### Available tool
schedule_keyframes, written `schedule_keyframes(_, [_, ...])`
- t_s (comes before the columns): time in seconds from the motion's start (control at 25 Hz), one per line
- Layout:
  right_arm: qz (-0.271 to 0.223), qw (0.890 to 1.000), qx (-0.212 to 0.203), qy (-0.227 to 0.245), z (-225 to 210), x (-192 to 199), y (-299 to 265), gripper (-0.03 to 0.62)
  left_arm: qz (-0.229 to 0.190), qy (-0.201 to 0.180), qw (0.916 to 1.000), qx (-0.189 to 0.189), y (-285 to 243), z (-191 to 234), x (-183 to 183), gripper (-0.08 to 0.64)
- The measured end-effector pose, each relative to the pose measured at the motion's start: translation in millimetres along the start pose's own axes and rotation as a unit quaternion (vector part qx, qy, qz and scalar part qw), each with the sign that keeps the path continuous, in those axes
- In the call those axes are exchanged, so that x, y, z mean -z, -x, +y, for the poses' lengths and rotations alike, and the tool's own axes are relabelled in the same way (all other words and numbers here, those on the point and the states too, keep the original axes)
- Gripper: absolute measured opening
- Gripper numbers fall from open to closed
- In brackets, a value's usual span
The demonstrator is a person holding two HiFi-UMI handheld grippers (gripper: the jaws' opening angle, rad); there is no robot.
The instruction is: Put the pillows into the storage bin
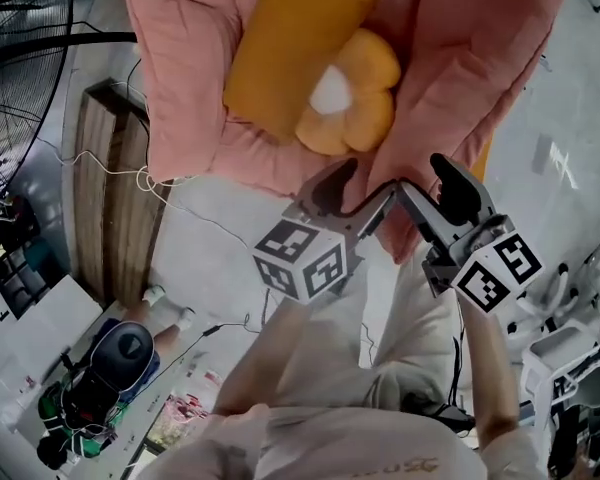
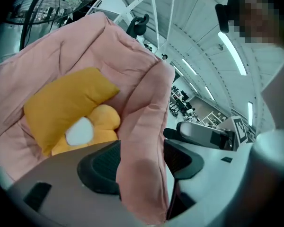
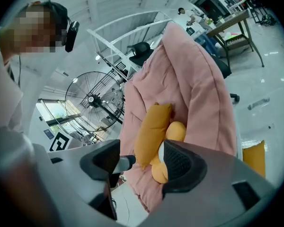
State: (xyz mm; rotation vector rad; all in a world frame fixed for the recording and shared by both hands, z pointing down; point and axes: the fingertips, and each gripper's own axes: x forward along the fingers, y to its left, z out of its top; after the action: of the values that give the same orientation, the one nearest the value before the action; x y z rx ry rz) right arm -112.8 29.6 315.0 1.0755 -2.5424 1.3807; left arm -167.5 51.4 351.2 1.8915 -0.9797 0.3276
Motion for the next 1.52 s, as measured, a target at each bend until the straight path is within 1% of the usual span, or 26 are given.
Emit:
schedule_keyframes(0.2, [0.023,1.000,0.009,0.008,-3.6,11.8,-30.4,0.284,0.009,-0.003,0.9997,-0.024,-1.3,35.5,3.5,0.301])
schedule_keyframes(0.36, [0.032,0.999,0.025,0.014,-12.2,16.0,-56.8,0.285,0.020,-0.009,0.9989,-0.041,-4.3,66.3,5.2,0.307])
schedule_keyframes(0.52, [0.041,0.998,0.040,0.012,-20.4,18.2,-89.0,0.285,0.022,-0.021,0.9965,-0.078,1.4,108.0,0.6,0.310])
schedule_keyframes(0.72, [0.051,0.998,0.046,0.000,-27.4,20.0,-137.8,0.296,0.013,-0.009,0.9912,-0.131,18.1,166.0,-10.9,0.318])
schedule_keyframes(0.84, [0.056,0.997,0.047,-0.008,-32.4,18.5,-167.8,0.314,0.013,-0.002,0.9868,-0.161,28.3,201.0,-17.2,0.340])
schedule_keyframes(0.96, [0.054,0.997,0.051,-0.018,-39.5,15.7,-195.0,0.334,0.026,-0.006,0.9826,-0.184,29.6,232.5,-16.7,0.398])
schedule_keyframes(1.08, [0.050,0.997,0.055,-0.026,-44.3,14.1,-216.0,0.361,0.036,-0.030,0.9787,-0.200,28.8,249.1,-18.7,0.451])
schedule_keyframes(1.28, [0.053,0.996,0.060,-0.037,-52.0,15.6,-242.7,0.387,0.033,-0.079,0.9751,-0.204,19.8,257.3,-45.9,0.474])
schedule_keyframes(1.36, [0.052,0.996,0.062,-0.048,-55.5,17.6,-253.3,0.397,0.032,-0.107,0.9714,-0.209,15.3,261.5,-57.7,0.493])
schedule_keyframes(1.44, [0.050,0.995,0.063,-0.062,-57.9,19.8,-261.2,0.406,0.032,-0.143,0.9659,-0.213,11.2,263.2,-67.1,0.517])
schedule_keyframes(1.52, [0.044,0.994,0.066,-0.075,-57.6,20.0,-266.1,0.417,0.032,-0.173,0.9617,-0.210,6.8,262.7,-74.0,0.540])
